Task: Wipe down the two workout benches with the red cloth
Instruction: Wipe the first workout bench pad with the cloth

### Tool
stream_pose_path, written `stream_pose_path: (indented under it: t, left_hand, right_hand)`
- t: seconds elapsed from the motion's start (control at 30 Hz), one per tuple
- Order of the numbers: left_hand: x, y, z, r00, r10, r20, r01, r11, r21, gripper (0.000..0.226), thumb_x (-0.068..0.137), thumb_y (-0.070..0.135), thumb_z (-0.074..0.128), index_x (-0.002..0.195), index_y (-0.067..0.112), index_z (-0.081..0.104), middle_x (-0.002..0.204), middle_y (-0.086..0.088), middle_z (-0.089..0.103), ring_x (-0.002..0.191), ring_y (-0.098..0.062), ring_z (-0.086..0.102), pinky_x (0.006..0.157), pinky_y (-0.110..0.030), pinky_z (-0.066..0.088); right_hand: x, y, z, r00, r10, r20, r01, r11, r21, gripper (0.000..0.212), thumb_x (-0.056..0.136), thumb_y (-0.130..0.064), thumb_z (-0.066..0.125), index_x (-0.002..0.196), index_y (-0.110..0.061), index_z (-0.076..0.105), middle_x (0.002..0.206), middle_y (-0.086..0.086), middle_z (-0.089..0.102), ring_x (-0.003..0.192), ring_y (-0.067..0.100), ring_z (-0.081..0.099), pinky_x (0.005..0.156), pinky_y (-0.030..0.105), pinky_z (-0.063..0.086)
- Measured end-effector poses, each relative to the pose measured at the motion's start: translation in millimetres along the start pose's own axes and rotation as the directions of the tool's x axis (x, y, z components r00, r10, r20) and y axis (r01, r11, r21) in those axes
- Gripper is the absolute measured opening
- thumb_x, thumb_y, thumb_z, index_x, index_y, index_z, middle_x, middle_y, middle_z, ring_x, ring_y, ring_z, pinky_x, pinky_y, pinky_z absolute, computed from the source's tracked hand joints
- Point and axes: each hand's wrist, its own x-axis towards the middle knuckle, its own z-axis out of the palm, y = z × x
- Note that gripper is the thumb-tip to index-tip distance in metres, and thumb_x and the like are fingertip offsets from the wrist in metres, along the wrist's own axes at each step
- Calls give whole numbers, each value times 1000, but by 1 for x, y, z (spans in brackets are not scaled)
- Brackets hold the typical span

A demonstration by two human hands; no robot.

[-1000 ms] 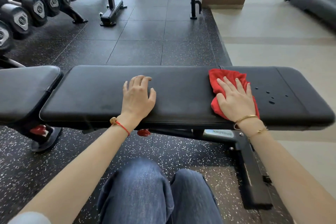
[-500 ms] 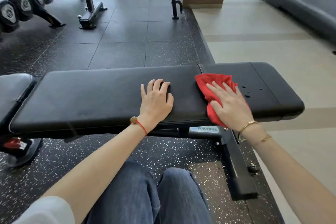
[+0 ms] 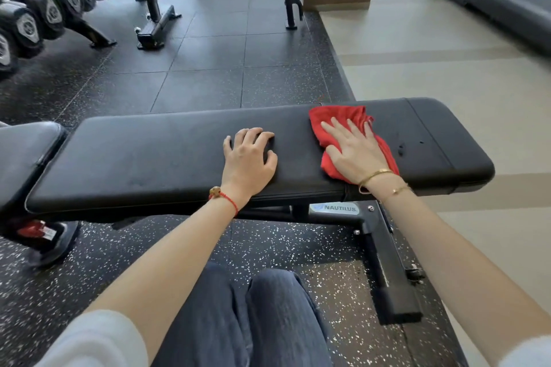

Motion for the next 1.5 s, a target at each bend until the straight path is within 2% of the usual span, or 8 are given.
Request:
stream_pose_path:
  t: [0.1,0.27,0.37,0.63,0.83,1.07,1.33,1.5]
  left_hand:
    - [-1,-1,0,1000,5,3,-5,1000,16,39,94,30,48,132,25,54,141,2,50,136,-20,38,118,-53,21]
    - [0,-3,5,1000,22,-16,-22,999,35,38,93,29,48,130,23,55,139,0,51,134,-23,39,117,-55,21]
    - [1,1,8,1000,28,-5,-28,996,82,39,92,27,47,130,20,54,140,-2,50,136,-24,37,119,-56,17]
    - [18,19,13,999,33,25,-34,999,19,42,95,29,43,135,19,50,142,-3,47,135,-25,36,116,-51,22]
    - [44,80,32,986,121,117,-114,991,-68,48,95,28,39,141,16,44,148,-4,42,140,-26,30,118,-56,17]
    - [42,91,51,986,111,123,-96,987,-126,45,97,26,39,140,14,45,146,-5,43,140,-27,30,119,-59,12]
    - [36,91,56,992,87,94,-81,995,-61,45,99,24,35,143,17,43,151,-2,39,145,-20,27,121,-56,10]
    - [40,95,58,996,71,52,-71,997,3,42,95,22,40,136,21,50,144,4,45,138,-18,34,118,-55,18]
  right_hand:
    - [-30,22,-3,999,-1,-51,0,1000,-17,56,96,-32,41,151,-34,27,159,-8,24,148,20,17,121,43,-1]
    - [-16,62,-12,968,250,-34,-251,968,-31,56,97,-36,34,152,-35,23,161,-8,18,149,22,13,121,48,-3]
    - [13,49,-13,950,312,-14,-313,949,-43,56,98,-38,29,153,-32,19,162,-5,14,150,26,10,121,49,-4]
    - [22,8,2,983,178,-44,-179,984,-19,56,98,-34,33,153,-34,22,161,-7,17,149,23,13,121,45,-4]
    - [21,12,2,981,183,-62,-184,983,-18,56,98,-36,34,152,-36,22,161,-9,18,150,20,13,122,46,-2]
    - [22,19,5,984,165,-63,-165,986,2,56,97,-39,32,152,-37,22,161,-9,18,150,19,11,122,46,-2]
    - [37,50,0,994,107,-38,-107,994,18,55,97,-40,31,151,-40,21,161,-11,17,150,19,9,122,46,-5]
    - [66,69,-6,993,113,-22,-113,994,0,54,98,-40,28,152,-38,21,162,-10,15,150,21,8,121,47,-6]
